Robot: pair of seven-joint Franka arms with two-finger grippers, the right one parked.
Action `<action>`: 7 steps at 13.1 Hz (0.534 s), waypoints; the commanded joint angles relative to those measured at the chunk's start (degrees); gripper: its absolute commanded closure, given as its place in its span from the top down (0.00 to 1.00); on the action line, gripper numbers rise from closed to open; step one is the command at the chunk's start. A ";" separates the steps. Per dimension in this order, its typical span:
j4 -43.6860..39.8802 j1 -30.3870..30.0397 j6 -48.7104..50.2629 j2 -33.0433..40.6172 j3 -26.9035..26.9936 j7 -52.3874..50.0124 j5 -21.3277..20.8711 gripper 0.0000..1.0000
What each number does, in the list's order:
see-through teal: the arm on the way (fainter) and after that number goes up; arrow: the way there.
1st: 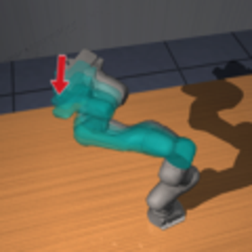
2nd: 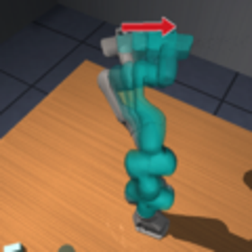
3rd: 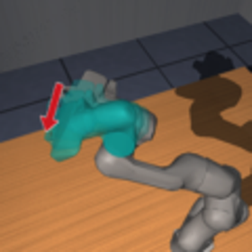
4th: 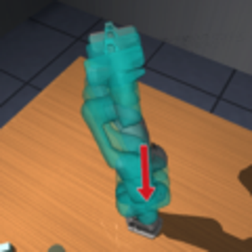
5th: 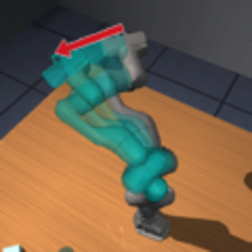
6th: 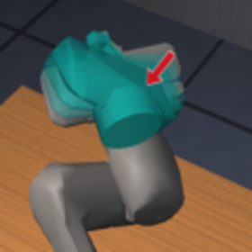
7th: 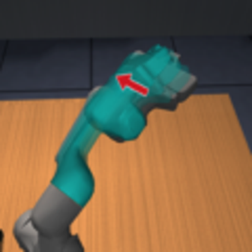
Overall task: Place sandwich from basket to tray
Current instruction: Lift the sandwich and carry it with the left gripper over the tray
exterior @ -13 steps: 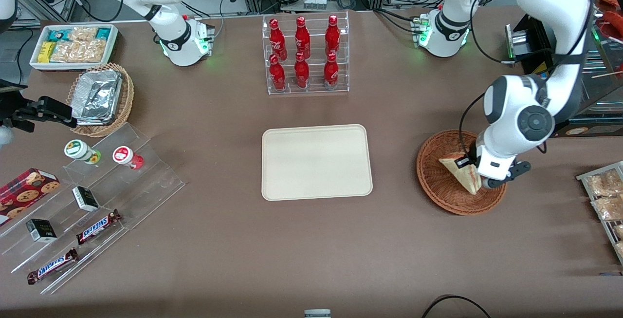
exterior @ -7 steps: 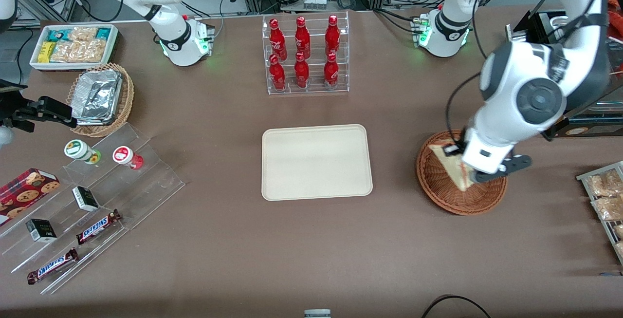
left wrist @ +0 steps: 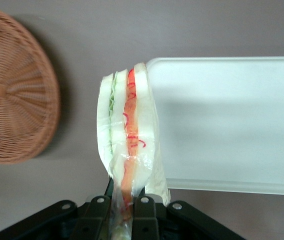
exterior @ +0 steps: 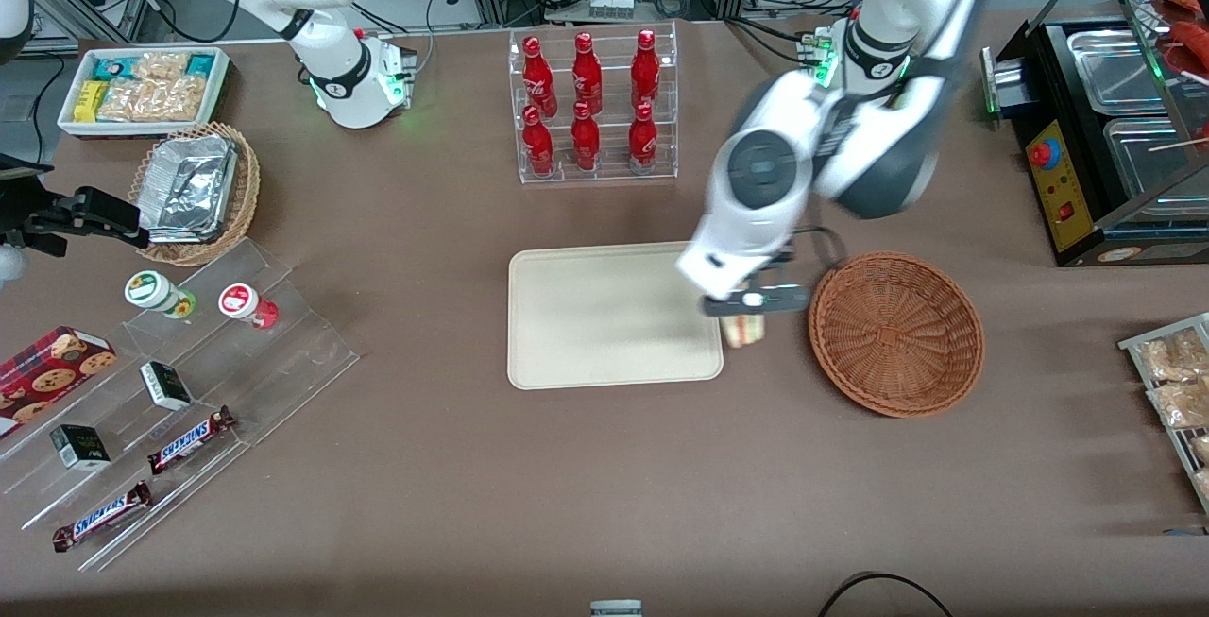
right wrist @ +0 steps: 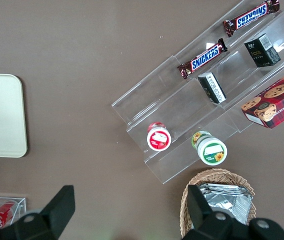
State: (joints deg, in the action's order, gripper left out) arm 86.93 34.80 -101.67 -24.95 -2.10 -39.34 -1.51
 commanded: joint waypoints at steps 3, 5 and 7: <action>-8.88 7.89 -5.43 -10.72 0.70 -4.52 0.89 0.00; -8.80 10.80 -9.67 -13.62 0.70 -5.05 0.98 0.00; -8.71 12.12 -12.74 -15.64 0.70 -5.05 1.07 0.00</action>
State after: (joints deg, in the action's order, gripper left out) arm 80.42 45.51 -112.95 -38.27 -2.18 -43.89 -1.03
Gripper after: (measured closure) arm 0.850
